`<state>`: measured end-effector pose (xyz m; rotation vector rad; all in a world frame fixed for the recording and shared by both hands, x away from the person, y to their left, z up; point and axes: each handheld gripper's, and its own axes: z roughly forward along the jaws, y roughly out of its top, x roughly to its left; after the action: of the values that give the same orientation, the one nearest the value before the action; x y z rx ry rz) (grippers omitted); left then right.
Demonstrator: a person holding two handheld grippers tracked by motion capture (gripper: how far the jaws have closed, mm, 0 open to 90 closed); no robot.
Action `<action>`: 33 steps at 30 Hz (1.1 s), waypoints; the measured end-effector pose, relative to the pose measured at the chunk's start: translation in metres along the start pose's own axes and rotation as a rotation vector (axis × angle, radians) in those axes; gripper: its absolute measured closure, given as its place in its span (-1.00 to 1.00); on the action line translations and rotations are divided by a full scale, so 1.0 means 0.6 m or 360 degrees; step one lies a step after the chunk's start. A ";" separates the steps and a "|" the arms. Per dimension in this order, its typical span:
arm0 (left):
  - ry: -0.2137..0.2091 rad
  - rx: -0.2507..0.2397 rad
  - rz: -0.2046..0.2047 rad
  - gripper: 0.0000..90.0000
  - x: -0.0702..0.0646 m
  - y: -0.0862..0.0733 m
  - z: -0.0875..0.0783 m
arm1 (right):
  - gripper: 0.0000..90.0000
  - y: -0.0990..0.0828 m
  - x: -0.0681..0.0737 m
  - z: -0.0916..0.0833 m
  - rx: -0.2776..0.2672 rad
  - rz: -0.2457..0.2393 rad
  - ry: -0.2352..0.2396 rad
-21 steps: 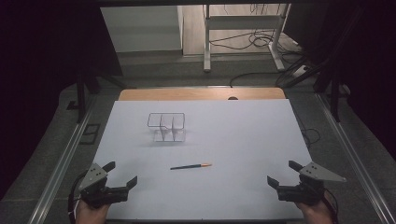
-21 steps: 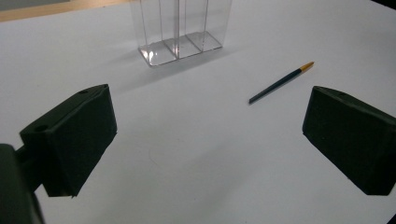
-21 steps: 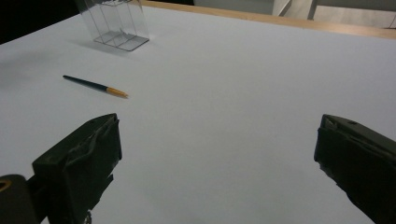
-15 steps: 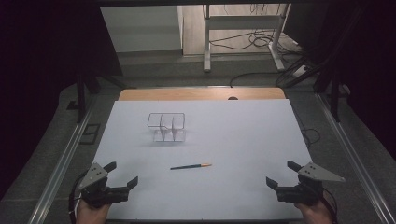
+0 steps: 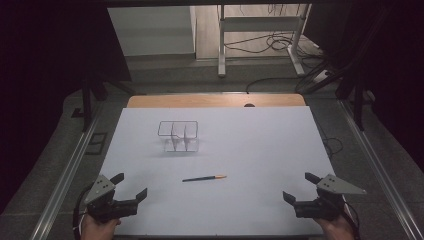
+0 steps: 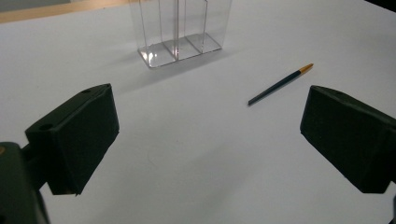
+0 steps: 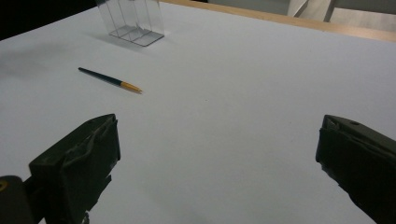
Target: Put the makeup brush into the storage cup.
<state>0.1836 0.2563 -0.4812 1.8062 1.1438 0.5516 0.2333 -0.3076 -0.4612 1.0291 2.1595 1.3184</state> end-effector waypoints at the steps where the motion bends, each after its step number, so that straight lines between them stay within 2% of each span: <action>1: -0.0001 -0.0003 0.0004 -0.90 0.000 0.000 0.000 | -1.00 0.000 0.000 0.000 -0.0002 -0.0001 0.0003; 4: -0.0002 0.0006 0.0015 -0.89 0.000 0.000 -0.001 | -1.00 0.001 0.001 -0.001 -0.0007 0.0000 0.0003; 8: -0.0006 0.0079 -0.0012 -0.88 0.000 0.002 0.002 | -1.00 0.001 0.002 0.002 0.0017 0.0000 0.0019; 12: -0.0030 0.0093 -0.0018 -0.90 -0.002 0.006 0.005 | -1.00 0.000 0.003 0.002 0.0027 -0.0007 0.0020; 19: -0.0069 0.0082 -0.0002 -0.93 0.000 0.014 0.012 | -1.00 -0.001 0.003 -0.001 0.0031 0.0006 0.0012; 24: -0.0075 0.0078 0.0053 -0.94 -0.002 0.027 0.019 | -1.00 -0.001 0.004 -0.001 0.0040 0.0003 -0.0003; 33: -0.0132 0.0070 0.0050 -0.93 -0.005 0.038 0.026 | -1.00 -0.002 0.005 0.004 0.0072 -0.0012 -0.0010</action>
<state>0.2047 0.2430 -0.4691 1.8703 1.0803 0.4686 0.2327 -0.3045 -0.4632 1.0400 2.1958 1.2662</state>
